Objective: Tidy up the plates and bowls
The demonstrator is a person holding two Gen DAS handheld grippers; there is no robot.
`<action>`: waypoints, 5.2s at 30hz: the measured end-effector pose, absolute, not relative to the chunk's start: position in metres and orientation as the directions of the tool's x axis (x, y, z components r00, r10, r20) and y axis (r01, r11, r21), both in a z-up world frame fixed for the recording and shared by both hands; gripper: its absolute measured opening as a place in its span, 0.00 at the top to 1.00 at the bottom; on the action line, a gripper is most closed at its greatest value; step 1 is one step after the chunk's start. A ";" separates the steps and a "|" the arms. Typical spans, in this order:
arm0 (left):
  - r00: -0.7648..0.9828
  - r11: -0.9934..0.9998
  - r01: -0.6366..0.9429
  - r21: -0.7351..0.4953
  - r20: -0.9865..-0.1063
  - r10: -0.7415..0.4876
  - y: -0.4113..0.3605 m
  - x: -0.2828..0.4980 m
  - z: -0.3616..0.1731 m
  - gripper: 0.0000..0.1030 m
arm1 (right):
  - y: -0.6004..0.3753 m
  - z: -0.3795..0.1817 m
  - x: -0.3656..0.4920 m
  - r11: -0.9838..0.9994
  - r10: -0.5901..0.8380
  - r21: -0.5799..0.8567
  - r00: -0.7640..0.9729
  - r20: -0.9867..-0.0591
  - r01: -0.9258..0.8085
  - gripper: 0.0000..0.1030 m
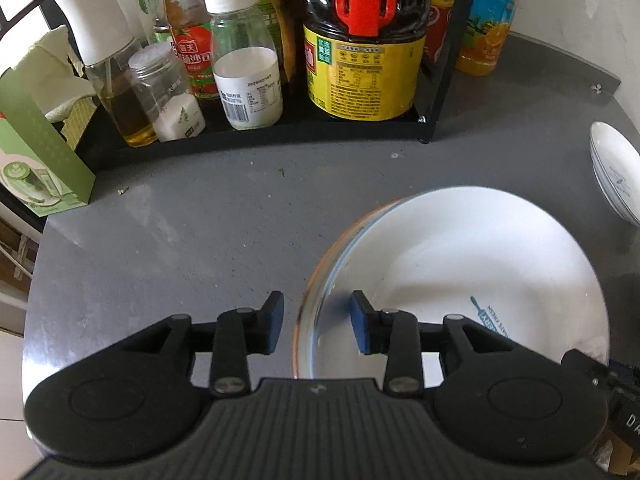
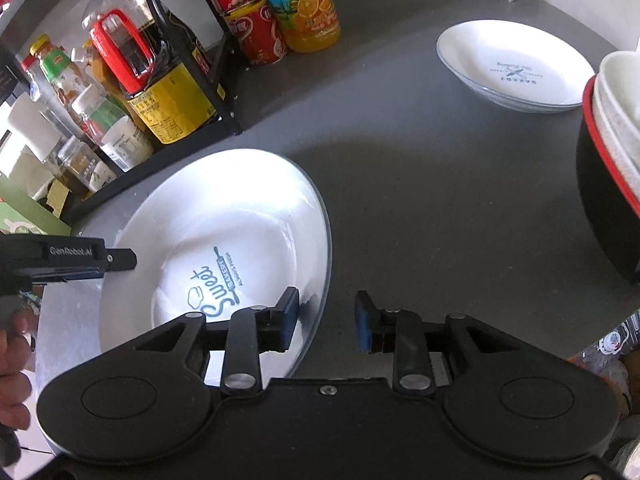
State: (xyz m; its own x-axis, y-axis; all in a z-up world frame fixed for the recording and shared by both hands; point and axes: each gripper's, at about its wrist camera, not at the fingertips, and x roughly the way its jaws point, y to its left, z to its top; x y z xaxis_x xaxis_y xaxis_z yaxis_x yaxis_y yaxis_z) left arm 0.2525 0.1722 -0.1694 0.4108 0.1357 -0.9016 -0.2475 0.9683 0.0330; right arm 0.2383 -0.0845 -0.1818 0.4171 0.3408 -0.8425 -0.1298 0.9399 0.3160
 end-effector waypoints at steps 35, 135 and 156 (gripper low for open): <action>0.406 0.949 -0.301 0.094 -0.888 0.217 0.127 0.229 -0.128 0.26 | -0.143 -0.125 0.208 0.927 0.371 0.341 0.543 -0.754 -0.159 0.08; 0.303 0.929 -0.291 -0.228 -0.943 -0.137 -0.081 0.481 -0.205 0.80 | -0.342 -0.221 0.508 0.889 0.398 0.439 0.256 -0.881 0.127 0.76; 0.387 0.896 -0.314 -0.315 -0.904 -0.183 -0.056 0.469 -0.173 0.92 | -0.331 -0.178 0.496 0.903 0.401 0.430 0.352 -0.846 0.006 0.93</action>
